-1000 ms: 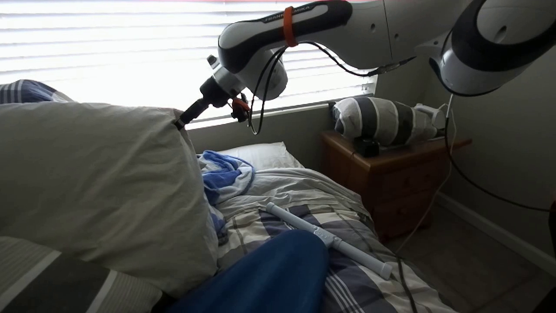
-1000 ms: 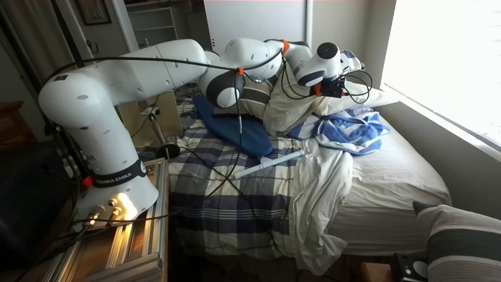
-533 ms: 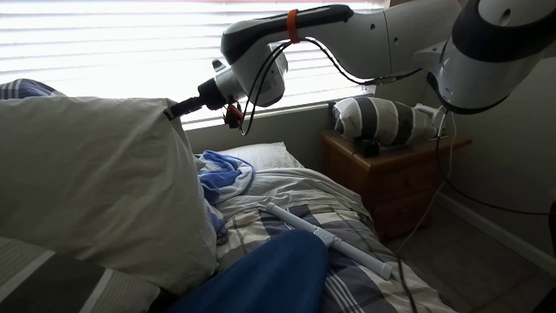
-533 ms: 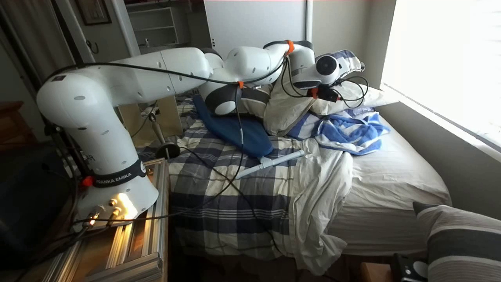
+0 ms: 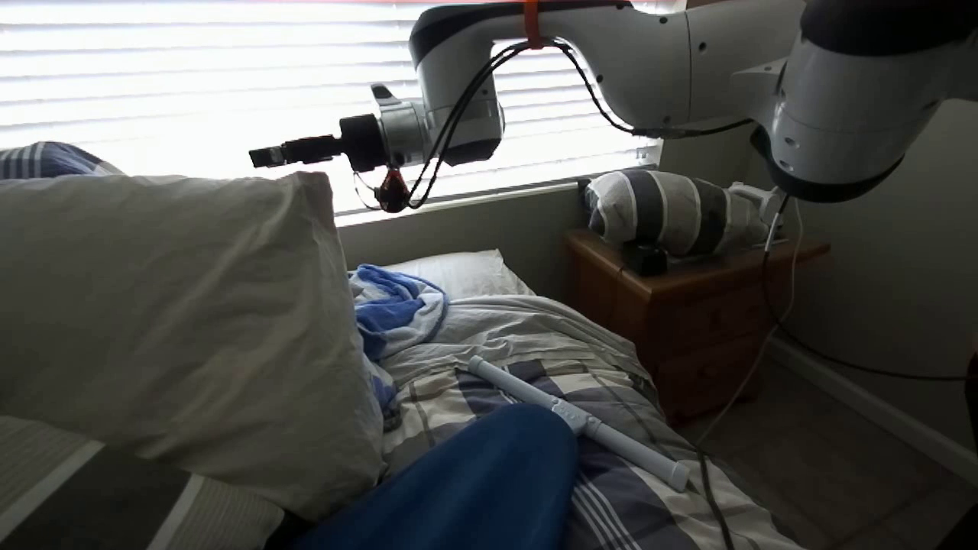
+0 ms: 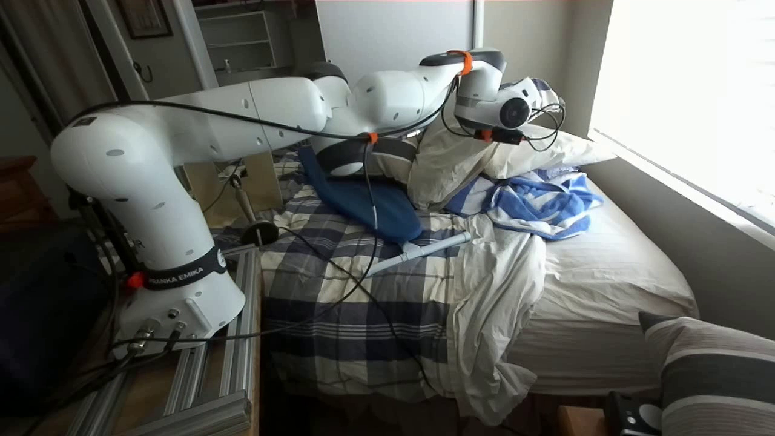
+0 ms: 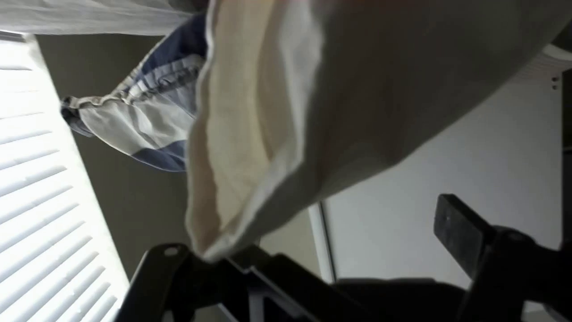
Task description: Move the white pillow from the pile of pillows
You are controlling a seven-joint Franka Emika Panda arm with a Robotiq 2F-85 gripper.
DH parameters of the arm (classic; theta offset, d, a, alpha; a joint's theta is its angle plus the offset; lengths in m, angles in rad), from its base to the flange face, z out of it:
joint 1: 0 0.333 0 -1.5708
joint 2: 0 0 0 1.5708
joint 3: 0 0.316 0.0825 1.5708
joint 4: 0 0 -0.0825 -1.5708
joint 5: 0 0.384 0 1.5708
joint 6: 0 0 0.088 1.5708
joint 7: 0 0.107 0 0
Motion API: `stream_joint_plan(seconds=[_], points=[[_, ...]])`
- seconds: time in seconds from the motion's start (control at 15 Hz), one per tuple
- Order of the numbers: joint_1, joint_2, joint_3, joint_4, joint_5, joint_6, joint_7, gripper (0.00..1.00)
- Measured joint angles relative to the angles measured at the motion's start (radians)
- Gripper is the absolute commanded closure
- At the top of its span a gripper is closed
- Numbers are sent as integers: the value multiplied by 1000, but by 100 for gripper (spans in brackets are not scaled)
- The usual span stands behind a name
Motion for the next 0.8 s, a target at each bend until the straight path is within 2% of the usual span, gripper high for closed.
stream_joint_plan(seconds=[0.13, 0.33, 0.53, 0.8], points=[[-15, 1, -4, -20, 14, -60, -8, 0], [-8, 2, -73, -35, -5, -53, -1, 0], [20, 1, -161, -33, -48, 35, 10, 0], [62, -5, -223, -29, -73, 189, 10, 0]])
